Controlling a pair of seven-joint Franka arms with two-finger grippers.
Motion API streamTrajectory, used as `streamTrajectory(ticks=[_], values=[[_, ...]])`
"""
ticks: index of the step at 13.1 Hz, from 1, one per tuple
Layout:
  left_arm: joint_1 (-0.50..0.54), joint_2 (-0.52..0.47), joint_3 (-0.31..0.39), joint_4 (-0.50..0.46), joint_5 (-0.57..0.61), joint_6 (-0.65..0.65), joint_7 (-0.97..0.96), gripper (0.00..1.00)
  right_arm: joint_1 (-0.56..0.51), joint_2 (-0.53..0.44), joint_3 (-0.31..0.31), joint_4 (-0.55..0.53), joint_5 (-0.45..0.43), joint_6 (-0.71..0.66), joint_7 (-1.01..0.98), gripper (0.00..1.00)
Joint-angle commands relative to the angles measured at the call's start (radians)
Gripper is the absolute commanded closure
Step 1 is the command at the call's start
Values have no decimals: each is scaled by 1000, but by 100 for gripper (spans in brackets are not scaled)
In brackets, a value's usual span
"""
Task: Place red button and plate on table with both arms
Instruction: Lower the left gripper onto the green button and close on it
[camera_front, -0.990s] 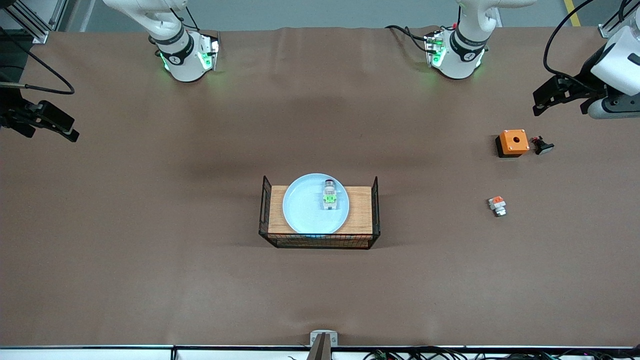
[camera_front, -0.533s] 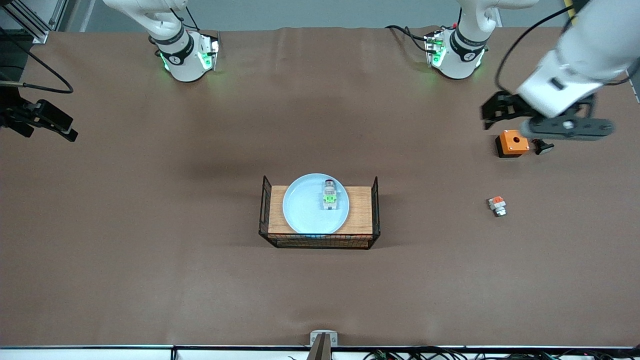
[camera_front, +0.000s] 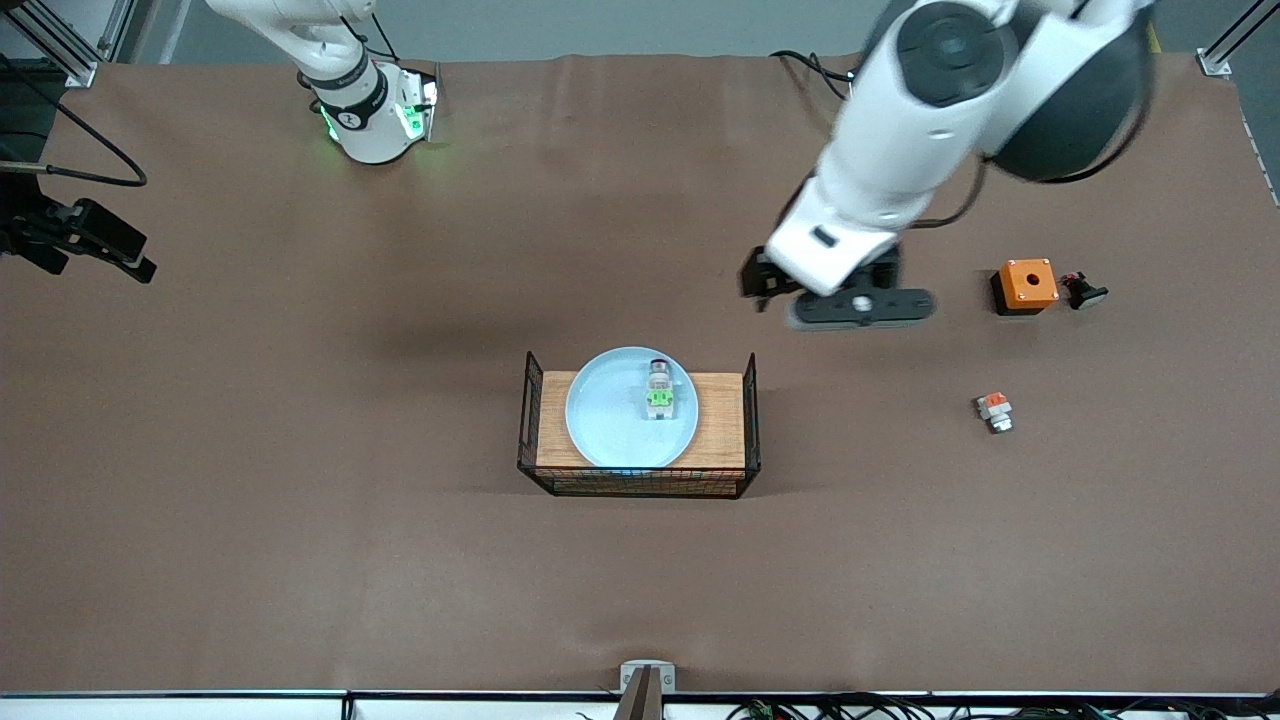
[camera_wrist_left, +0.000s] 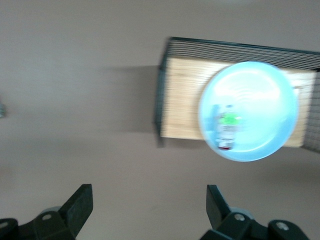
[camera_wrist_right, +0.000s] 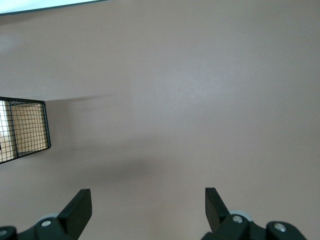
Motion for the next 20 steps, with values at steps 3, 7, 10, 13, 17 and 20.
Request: streamTrajectory(ticks=[3,7,10,13,17,20], values=[[-117,199,26,117,0,166,-211,0,19,1,16,14,-12,-49,3,0],[-141,300,29,118,64,291,-215,10,114,-2,16,14,-13,-71,160,0],[-155,342,40,117,80,328,-214,16,195,-1,18,14,-12,-99,366,0],[-169,372,41,117,147,330,-209,19,289,7,18,3,-10,-111,605,0],[-181,392,41,117,178,353,-208,24,375,71,18,3,5,-96,794,0],[-184,395,41,112,182,353,-208,48,433,113,18,3,5,-60,908,0]])
